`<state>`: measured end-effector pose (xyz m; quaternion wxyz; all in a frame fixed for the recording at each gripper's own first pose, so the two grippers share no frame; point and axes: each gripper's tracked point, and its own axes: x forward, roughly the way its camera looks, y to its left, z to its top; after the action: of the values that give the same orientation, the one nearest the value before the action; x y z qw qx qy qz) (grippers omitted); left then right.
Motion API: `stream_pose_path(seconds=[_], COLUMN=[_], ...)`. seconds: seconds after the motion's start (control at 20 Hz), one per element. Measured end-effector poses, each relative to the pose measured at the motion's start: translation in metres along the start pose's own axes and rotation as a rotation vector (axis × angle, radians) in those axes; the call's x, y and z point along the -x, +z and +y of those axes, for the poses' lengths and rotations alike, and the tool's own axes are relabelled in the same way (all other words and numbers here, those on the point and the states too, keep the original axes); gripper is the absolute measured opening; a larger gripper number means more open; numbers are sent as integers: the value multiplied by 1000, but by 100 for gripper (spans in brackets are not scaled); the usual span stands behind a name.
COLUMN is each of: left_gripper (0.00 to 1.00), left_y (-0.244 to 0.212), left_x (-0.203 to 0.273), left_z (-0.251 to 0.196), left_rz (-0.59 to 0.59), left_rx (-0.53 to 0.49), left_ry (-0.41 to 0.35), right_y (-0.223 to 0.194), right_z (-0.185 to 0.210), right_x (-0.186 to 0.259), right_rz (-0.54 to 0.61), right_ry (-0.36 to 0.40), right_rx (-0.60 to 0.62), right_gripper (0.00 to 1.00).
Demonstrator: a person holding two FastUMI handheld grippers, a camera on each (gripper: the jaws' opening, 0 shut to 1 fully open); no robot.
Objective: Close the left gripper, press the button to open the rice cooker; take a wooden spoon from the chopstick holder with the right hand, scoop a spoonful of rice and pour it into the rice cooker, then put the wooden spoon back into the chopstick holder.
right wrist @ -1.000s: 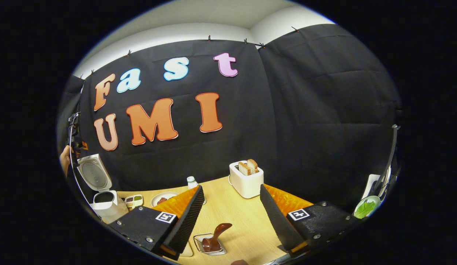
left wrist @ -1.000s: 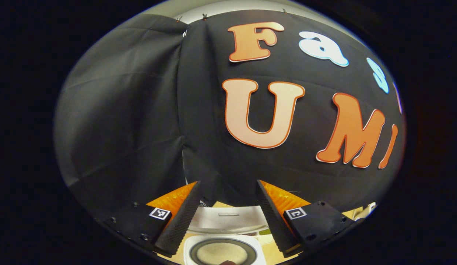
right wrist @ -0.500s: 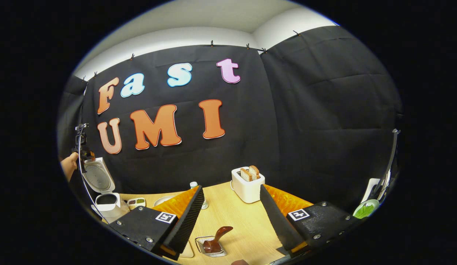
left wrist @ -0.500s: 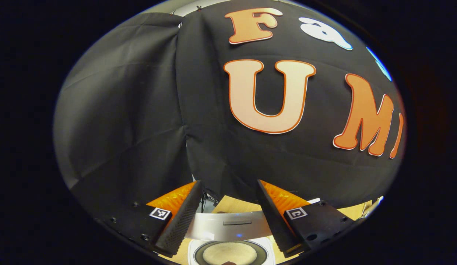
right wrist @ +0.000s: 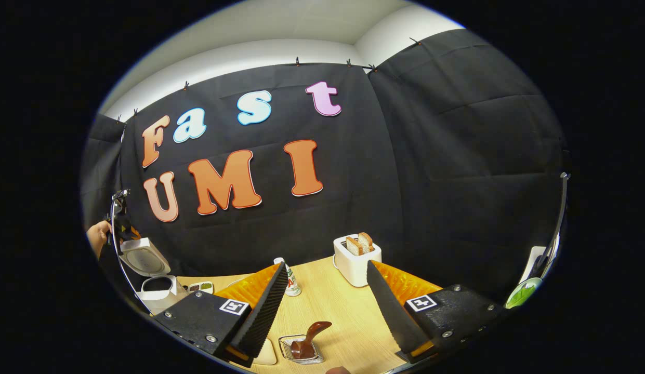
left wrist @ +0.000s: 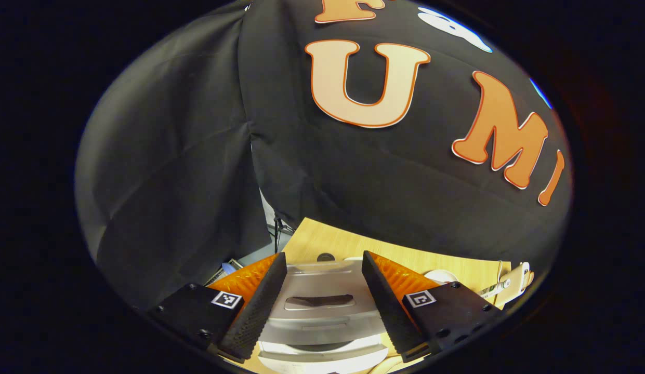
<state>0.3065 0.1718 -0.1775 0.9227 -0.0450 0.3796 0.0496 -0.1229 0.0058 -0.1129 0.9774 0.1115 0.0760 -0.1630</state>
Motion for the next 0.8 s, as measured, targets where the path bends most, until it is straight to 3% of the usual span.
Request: stream_pose_path(seconds=[0.1,0.8], left_gripper=[97,98], left_y=[-31,-189], left_x=[5,10], left_z=[-2,6], left_rz=[71,264], left_rx=[10,-33], left_ry=[-4,70], right_y=[1,-2], right_z=[0,24], right_x=[-3,-29], right_rz=[-2,27], right_ry=[17,138], right_rx=[3,44], right_gripper=[95,95])
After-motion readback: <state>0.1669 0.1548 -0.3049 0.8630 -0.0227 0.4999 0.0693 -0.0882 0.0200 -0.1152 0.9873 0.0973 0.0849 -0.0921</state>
